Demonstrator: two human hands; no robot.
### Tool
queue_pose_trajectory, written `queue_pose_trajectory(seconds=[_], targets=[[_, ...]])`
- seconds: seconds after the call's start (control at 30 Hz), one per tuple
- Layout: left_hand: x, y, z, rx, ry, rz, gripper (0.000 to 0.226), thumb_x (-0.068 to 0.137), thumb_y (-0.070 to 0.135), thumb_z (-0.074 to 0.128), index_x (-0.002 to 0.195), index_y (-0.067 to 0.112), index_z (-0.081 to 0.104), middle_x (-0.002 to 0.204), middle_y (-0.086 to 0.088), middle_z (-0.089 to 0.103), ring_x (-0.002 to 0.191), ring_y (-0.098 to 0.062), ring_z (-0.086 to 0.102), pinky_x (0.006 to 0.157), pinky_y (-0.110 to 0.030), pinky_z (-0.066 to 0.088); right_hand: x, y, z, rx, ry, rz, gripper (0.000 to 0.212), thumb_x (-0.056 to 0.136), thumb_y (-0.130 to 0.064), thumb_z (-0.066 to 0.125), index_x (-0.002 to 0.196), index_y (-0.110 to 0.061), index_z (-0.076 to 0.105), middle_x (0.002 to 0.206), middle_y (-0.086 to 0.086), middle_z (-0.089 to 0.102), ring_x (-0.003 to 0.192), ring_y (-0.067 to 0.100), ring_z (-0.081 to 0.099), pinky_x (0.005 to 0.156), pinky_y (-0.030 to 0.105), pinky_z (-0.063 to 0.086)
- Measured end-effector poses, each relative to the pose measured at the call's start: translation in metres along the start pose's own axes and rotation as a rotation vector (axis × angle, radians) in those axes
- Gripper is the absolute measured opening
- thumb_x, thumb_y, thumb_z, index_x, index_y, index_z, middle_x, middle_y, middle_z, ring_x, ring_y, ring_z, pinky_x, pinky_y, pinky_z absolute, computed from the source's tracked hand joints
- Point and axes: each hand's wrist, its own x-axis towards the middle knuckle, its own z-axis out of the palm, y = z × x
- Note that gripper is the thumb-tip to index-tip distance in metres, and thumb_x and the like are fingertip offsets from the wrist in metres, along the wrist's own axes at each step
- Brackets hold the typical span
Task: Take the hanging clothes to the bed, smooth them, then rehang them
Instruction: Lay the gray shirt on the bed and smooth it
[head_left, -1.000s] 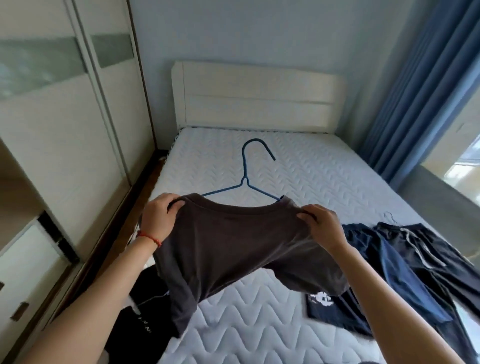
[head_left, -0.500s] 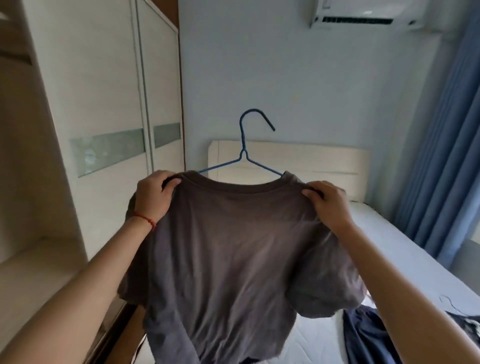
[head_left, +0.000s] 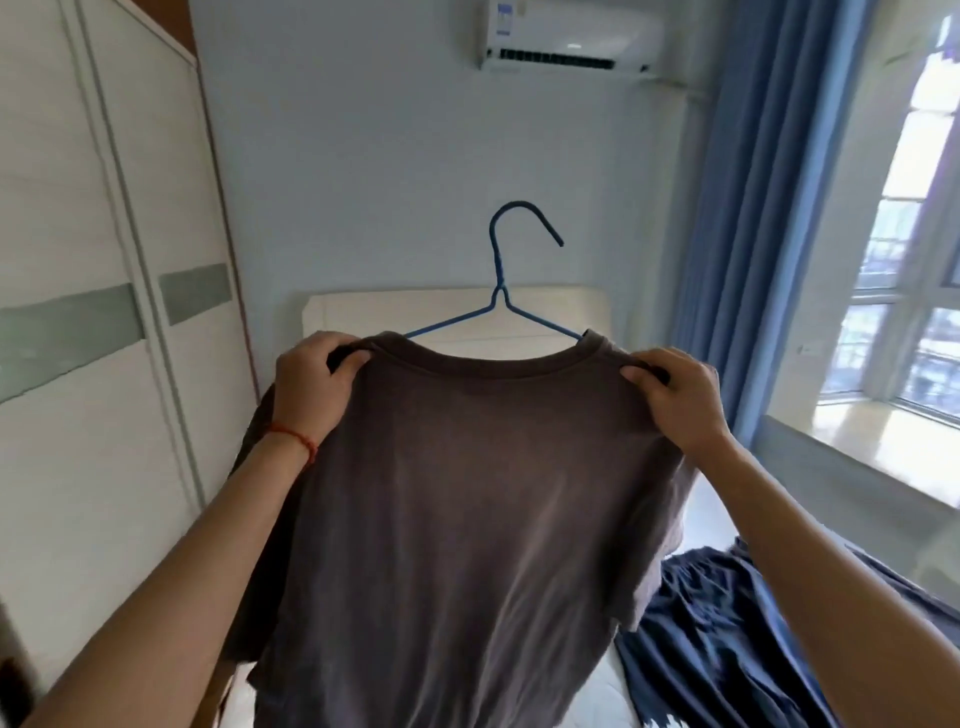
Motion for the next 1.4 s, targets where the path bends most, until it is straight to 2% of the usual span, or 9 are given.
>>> queue_pose_trajectory(seconds=[0.1,0.43,0.6,0.77,0.83,1.07,1.23,1.33,1.4], targets=[[-0.010,0.018,0.025,-0.088,-0.046,-0.006,0.016,0.080,0.007,0.064,0.093,-0.001,0.069,0.096,-0.019,0.070,0.094,-0.029,0.063,0.082,-0.014,0.036,-0.010,0.017,-0.031,-0.027,0.041,0.042,0.011,0.080,-0.015,0.069,0.089,-0.010,0.072,0.082,0.002,0.066,0.079,0.013,0.058,0.072,0.003,0.036],[-0.060,0.117,0.061,-0.125,-0.143,0.050,0.018,0.070,0.000,0.072,0.087,-0.001,0.070,0.088,-0.020,0.066,0.081,-0.029,0.059,0.076,-0.023,0.040,-0.055,0.058,-0.156,-0.062,0.135,0.081,0.011,0.077,-0.012,0.071,0.087,-0.008,0.072,0.075,-0.004,0.061,0.069,-0.019,0.052,0.070,0.002,0.036],[-0.101,0.179,0.064,-0.126,-0.080,0.066,0.016,0.068,0.001,0.074,0.084,-0.001,0.070,0.085,-0.020,0.066,0.075,-0.016,0.052,0.067,0.004,0.034,-0.073,0.087,-0.221,-0.009,0.130,0.067,0.009,0.076,-0.011,0.071,0.085,-0.008,0.072,0.074,-0.020,0.059,0.067,-0.018,0.052,0.068,0.002,0.037],[-0.136,0.237,0.064,-0.113,-0.023,0.030,0.015,0.068,0.002,0.074,0.083,-0.001,0.069,0.084,-0.020,0.066,0.074,-0.017,0.052,0.068,-0.005,0.034,-0.076,0.111,-0.279,0.024,0.082,0.036,0.008,0.076,-0.014,0.071,0.083,-0.018,0.071,0.070,-0.035,0.060,0.067,-0.018,0.052,0.066,-0.001,0.035],[-0.144,0.251,0.064,-0.090,-0.011,0.028,0.016,0.068,0.002,0.074,0.082,-0.001,0.070,0.083,-0.019,0.066,0.073,-0.016,0.051,0.067,-0.006,0.034,-0.072,0.118,-0.290,0.038,0.079,0.027,0.007,0.076,-0.014,0.071,0.082,-0.017,0.071,0.067,-0.028,0.061,0.068,-0.017,0.052,0.067,-0.001,0.036],[-0.151,0.255,0.081,-0.029,-0.047,-0.020,0.018,0.067,0.003,0.076,0.084,0.000,0.070,0.087,-0.017,0.068,0.067,-0.010,0.051,0.067,0.005,0.034,-0.064,0.154,-0.277,0.064,0.011,-0.005,0.009,0.078,-0.014,0.070,0.087,-0.011,0.073,0.074,-0.007,0.062,0.070,-0.017,0.053,0.071,0.003,0.038],[-0.154,0.225,0.124,0.009,-0.106,-0.087,0.018,0.068,0.004,0.076,0.085,0.002,0.071,0.089,-0.016,0.069,0.078,-0.016,0.056,0.069,-0.002,0.035,-0.058,0.201,-0.227,0.082,-0.052,0.086,0.008,0.077,-0.015,0.072,0.085,-0.016,0.073,0.072,-0.034,0.060,0.072,-0.016,0.054,0.071,0.003,0.038],[-0.152,0.192,0.163,-0.006,-0.154,-0.151,0.018,0.068,0.004,0.076,0.085,0.002,0.070,0.091,-0.016,0.067,0.082,-0.023,0.059,0.069,-0.010,0.038,-0.051,0.234,-0.186,0.082,-0.097,0.125,0.009,0.076,-0.016,0.072,0.085,-0.015,0.073,0.071,-0.020,0.060,0.073,-0.013,0.055,0.072,0.005,0.039],[-0.148,0.166,0.196,-0.008,-0.157,-0.179,0.017,0.068,0.002,0.076,0.084,0.000,0.070,0.090,-0.017,0.067,0.080,-0.021,0.058,0.068,0.000,0.036,-0.041,0.256,-0.156,0.075,-0.114,0.133,0.009,0.076,-0.014,0.072,0.085,-0.014,0.073,0.074,-0.013,0.060,0.073,-0.010,0.056,0.072,0.004,0.039]])
